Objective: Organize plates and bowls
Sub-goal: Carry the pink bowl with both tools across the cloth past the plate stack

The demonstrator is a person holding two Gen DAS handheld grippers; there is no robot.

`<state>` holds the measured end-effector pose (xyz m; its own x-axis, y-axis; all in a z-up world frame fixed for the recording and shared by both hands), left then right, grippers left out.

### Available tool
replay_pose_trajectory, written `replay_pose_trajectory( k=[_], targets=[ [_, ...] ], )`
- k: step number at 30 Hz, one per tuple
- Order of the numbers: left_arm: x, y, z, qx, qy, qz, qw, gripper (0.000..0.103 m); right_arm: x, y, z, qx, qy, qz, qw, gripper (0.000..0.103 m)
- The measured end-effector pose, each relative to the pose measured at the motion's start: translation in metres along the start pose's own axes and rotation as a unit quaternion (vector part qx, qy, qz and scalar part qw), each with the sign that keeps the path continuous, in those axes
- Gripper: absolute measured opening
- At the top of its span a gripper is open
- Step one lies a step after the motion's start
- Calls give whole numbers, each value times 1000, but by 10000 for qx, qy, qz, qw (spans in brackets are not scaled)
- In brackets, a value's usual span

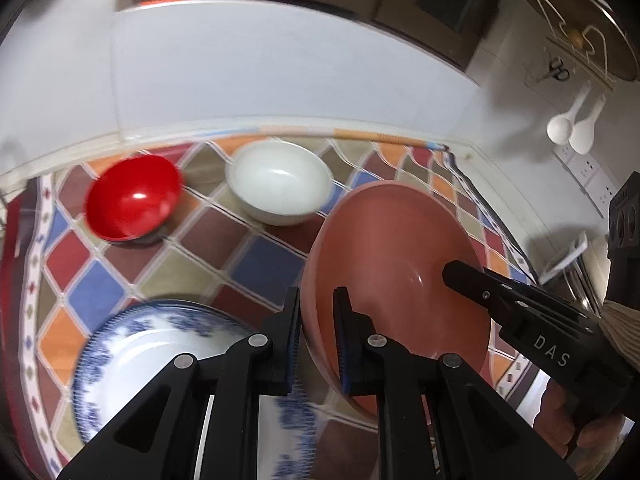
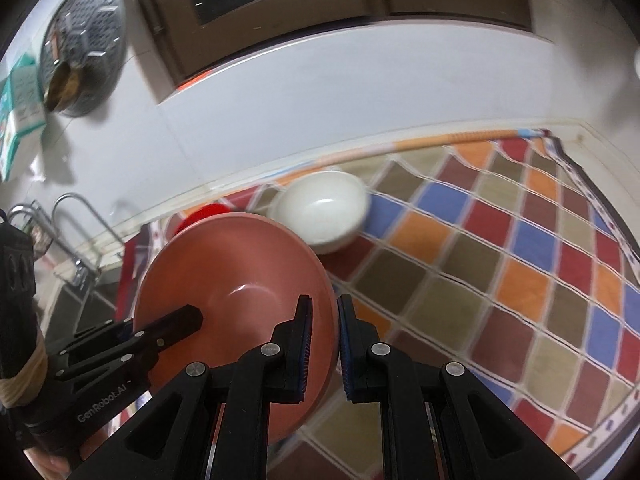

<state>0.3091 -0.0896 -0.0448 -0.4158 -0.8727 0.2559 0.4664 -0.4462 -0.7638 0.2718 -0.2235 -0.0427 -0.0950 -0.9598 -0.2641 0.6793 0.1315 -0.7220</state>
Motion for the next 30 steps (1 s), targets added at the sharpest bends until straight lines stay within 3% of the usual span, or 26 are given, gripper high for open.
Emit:
replay_pose_trajectory(
  k=[13, 30],
  targets=[
    [63, 56, -17, -588, 182, -201, 9979, 17, 82, -23, -16, -121, 467, -520, 9975, 14],
    [91, 102, -48, -1204, 170, -60, 9926, 17, 146, -3, -51, -775, 958, -541, 9909, 14]
  ],
)
Point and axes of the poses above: each gripper's, at about its wrist camera, not at the fingertips, and y roughly the way its jaws point, x to its right, z to its top, the point moved 2 cm from there along y, roughly the way its jaws point, and after that the axes turned 1 degree about z, right-handed, at the moved point
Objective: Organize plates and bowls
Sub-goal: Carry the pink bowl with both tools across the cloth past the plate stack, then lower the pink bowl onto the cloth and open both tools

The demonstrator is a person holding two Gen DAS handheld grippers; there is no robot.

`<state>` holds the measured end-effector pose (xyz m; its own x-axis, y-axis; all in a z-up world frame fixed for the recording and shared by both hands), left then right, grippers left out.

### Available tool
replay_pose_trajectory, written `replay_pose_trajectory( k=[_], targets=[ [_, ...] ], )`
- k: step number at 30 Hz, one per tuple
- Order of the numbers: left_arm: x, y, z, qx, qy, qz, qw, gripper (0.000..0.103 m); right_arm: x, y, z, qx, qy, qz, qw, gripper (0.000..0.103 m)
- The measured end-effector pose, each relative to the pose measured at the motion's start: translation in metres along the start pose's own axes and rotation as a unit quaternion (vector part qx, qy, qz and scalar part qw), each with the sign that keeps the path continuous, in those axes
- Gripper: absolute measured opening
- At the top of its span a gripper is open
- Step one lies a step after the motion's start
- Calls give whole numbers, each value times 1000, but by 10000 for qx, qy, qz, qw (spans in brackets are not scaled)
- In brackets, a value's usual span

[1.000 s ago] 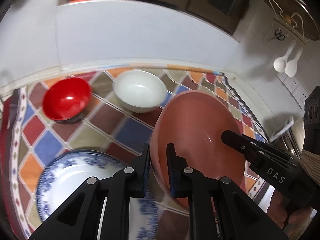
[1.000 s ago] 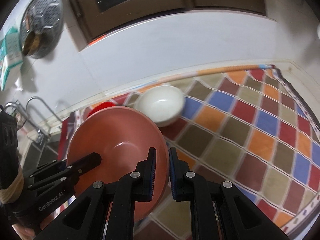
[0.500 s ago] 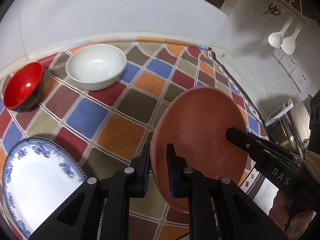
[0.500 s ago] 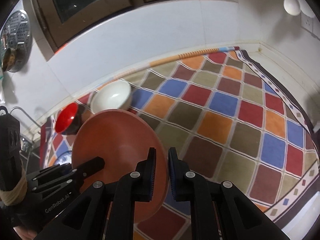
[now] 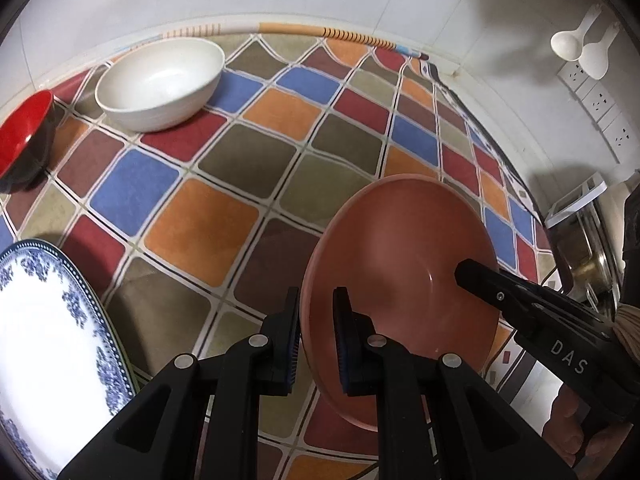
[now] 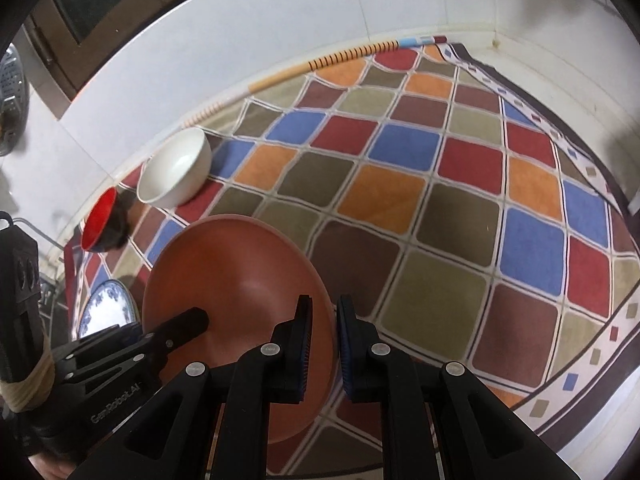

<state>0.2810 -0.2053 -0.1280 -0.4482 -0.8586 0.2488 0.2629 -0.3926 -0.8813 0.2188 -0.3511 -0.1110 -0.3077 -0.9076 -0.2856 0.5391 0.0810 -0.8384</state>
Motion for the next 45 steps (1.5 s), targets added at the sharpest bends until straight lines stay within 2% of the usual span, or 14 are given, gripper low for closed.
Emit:
replay_pose_trajectory(
  k=[16, 18, 20, 21, 23, 25, 29, 31, 34, 38, 40, 45],
  targets=[
    [-3, 11, 1, -33, -13, 185, 9998, 18, 4, 18, -7, -243, 39, -48, 9997, 14],
    [-4, 11, 2, -14, -29, 211, 9998, 23, 4, 19, -7, -224, 20, -98, 9997, 14],
    [-7, 9, 3, 45, -58, 258, 9996, 37, 4, 19, -7, -223, 14, -118, 9997, 14],
    [-8, 7, 4, 90, -75, 294, 9995, 38, 4, 20, -6, -210, 12, -122, 9997, 15],
    [-10, 3, 5, 182, -59, 375, 9991, 40, 3, 20, -6, -186, -12, -141, 9997, 19],
    [-12, -4, 7, 282, -34, 459, 9985, 44, 2, 19, -6, -145, -3, -188, 9997, 36],
    [-15, -20, 10, 538, 42, 622, 9966, 52, 0, 13, -3, 27, -69, -355, 9993, 36],
    [-18, -31, 12, 682, 77, 679, 9953, 56, -3, 8, 0, 140, -122, -416, 9990, 46],
    [-21, -44, 15, 860, 105, 745, 9935, 62, -11, 0, 4, 293, -247, -443, 9983, 52],
    [-27, -62, 17, 1076, 216, 804, 9907, 64, -25, -8, 7, 440, -432, -409, 9973, 52],
    [-32, -72, 19, 1209, 269, 914, 9881, 66, -33, -10, 9, 509, -517, -412, 9965, 59],
    [-46, -90, 24, 1400, 268, 1002, 9847, 72, -52, -19, 13, 727, -694, -374, 9942, 63]
  ],
)
Point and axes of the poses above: each gripper's, at about its wrist camera, not at the fingertips, and y roughly the way its jaws point, x to its right, z to its top, the point moved 2 cm from there along y, roughly the way its jaws point, and after that the axes turned 1 degree about z, right-handed, at the moved point
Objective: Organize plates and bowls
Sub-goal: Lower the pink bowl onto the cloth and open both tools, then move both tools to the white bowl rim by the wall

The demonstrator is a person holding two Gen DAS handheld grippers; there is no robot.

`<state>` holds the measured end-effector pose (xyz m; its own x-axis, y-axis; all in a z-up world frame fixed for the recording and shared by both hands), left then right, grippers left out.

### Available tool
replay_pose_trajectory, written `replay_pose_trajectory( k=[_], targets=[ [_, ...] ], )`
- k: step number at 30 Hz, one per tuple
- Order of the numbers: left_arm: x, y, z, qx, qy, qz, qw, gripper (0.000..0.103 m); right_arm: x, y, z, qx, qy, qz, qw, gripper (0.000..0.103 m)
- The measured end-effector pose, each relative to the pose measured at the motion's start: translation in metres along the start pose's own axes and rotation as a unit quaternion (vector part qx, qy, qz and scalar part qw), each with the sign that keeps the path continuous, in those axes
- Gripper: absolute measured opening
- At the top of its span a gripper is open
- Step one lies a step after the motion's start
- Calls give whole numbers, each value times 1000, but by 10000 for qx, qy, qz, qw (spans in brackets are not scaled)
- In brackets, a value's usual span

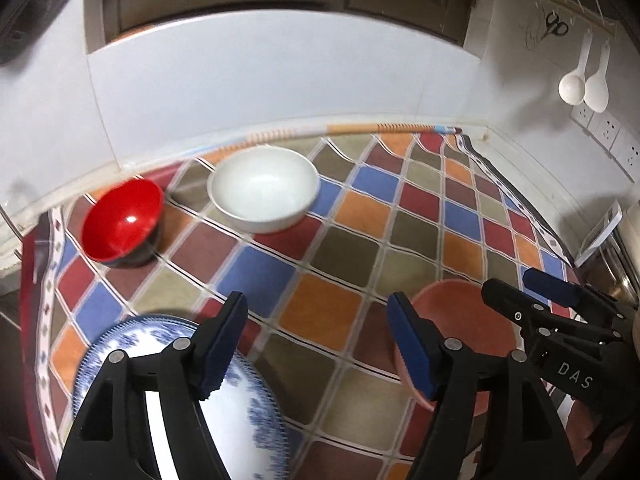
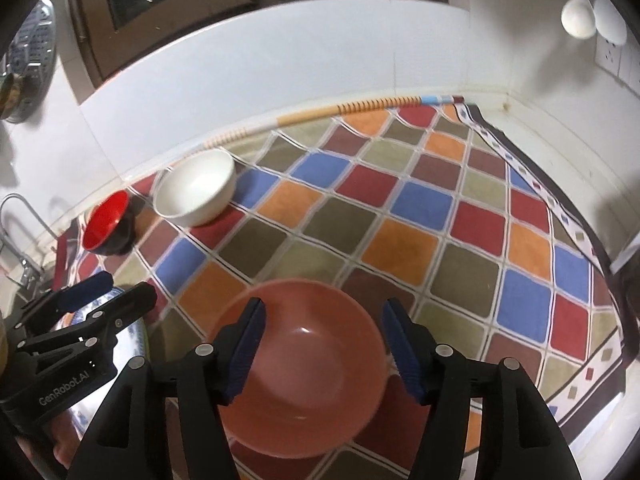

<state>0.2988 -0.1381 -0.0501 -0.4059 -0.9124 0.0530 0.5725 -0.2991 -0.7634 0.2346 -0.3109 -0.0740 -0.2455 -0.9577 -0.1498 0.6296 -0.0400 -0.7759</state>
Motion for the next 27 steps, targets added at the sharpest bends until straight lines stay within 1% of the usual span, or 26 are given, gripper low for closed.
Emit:
replay_pose_trajectory(
  k=[5, 10, 16, 18, 22, 27],
  targets=[
    [-20, -9, 11, 116, 22, 80, 9999, 74, -22, -4, 12, 160, -138, 87, 9997, 64],
    [-42, -16, 24, 225, 50, 195, 9995, 74, -43, -4, 23, 325, -156, 207, 9991, 64],
    [-65, -18, 42, 331, 104, 357, 9988, 74, -70, -4, 38, 519, -326, 235, 9978, 64],
    [-70, -15, 48, 321, 138, 356, 9988, 74, -77, -2, 45, 520, -338, 235, 9978, 64],
    [-79, -7, 59, 307, 301, 470, 9980, 74, -87, 6, 55, 480, -382, 207, 9979, 64],
    [-92, 11, 78, 163, 419, 421, 9981, 74, -97, 23, 71, 385, -373, 180, 9984, 64]
  ],
)
Point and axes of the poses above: each gripper's, at about its wrist camera, not at the fingertips, and y roughly the way its jaws point, x to its right, z to its top, the point moved 2 cm from there along y, roughly the way its jaws point, and after that the axes turned 1 degree about z, right-handed, at the moved point
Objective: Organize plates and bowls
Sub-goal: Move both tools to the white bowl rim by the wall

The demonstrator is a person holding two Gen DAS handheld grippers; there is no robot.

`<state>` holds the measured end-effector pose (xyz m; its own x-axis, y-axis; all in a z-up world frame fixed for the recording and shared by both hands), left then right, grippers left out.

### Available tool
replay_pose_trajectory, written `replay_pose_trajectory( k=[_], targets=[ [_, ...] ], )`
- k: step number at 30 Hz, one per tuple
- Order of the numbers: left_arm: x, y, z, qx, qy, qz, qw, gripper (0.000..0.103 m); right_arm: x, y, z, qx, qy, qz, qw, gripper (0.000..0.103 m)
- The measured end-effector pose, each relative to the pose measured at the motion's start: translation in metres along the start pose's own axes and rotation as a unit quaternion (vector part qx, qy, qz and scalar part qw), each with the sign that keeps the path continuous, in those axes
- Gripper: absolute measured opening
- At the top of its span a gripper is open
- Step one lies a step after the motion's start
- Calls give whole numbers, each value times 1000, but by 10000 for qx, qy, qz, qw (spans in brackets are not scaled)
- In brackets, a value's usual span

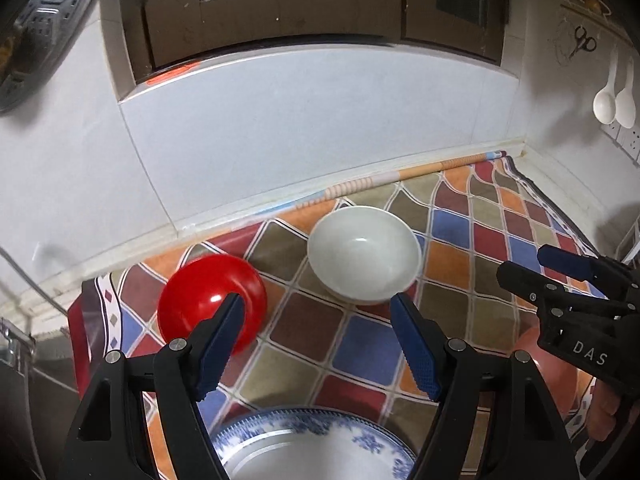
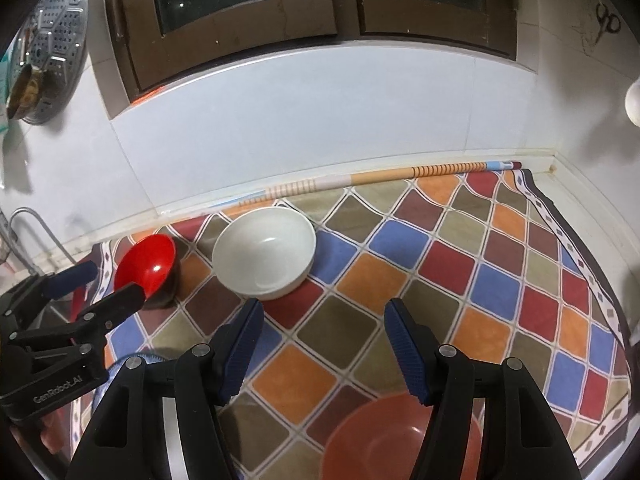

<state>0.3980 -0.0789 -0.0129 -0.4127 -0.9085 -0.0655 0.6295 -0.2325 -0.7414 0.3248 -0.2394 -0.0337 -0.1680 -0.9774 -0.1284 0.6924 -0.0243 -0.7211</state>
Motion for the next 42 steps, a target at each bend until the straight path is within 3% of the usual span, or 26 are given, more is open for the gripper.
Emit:
replay_pose_trajectory(
  k=[7, 14, 24, 34, 42],
  targets=[
    [-11, 37, 26, -269, 224, -101, 9993, 73, -7, 31, 22, -220, 59, -1, 9997, 62],
    [-13, 81, 45, -495, 484, -110, 9975, 69, -7, 68, 37, -572, 165, 34, 9982, 53],
    [-8, 141, 44, -1010, 586, -199, 9930, 59, -7, 120, 40, -1144, 307, 155, 9928, 39],
    [-5, 175, 38, -1420, 542, -250, 9881, 34, -8, 154, 32, -1662, 403, 322, 9847, 24],
    [2, 185, 31, -1654, 527, -527, 9834, 17, -10, 164, 29, -1807, 317, 315, 9825, 18]
  ],
)
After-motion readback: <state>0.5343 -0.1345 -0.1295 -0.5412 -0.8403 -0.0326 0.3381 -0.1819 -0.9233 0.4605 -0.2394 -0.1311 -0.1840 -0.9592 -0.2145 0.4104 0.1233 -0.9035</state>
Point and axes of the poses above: each gripper's, at about its wrist camera, not at the fingertips, and y roughly the way its jaws point, x to its right, z to its top, the point moved 2 cm from there along y, roughly the way its jaws point, and after that the axes turned 1 degree about z, right-handed, at the moved point
